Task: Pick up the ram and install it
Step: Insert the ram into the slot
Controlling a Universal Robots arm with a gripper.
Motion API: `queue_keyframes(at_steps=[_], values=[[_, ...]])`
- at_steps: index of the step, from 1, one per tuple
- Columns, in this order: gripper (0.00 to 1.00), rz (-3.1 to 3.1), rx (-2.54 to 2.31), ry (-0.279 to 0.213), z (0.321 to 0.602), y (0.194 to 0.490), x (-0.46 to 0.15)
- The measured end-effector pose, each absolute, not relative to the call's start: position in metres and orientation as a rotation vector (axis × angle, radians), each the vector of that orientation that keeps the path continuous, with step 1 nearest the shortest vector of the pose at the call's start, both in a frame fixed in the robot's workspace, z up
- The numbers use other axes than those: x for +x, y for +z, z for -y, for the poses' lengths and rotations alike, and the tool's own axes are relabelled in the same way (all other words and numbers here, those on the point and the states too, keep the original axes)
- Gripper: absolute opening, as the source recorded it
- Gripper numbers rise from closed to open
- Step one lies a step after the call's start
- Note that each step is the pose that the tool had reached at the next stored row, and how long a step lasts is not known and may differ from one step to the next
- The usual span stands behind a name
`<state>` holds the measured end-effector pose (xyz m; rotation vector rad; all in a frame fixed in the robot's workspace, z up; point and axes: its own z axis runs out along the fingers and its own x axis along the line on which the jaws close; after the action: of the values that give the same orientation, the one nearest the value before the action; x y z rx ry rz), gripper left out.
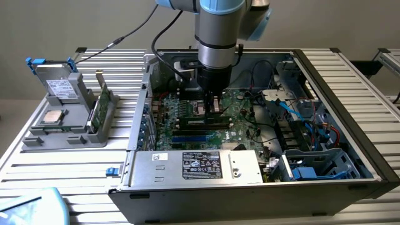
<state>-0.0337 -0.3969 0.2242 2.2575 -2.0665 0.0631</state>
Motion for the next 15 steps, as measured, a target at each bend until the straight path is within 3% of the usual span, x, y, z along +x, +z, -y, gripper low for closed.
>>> queue_keyframes(at_steps=[15], values=[[0.14, 2.09, 2.238, 0.065, 0.3958, 0.2223, -0.0343]])
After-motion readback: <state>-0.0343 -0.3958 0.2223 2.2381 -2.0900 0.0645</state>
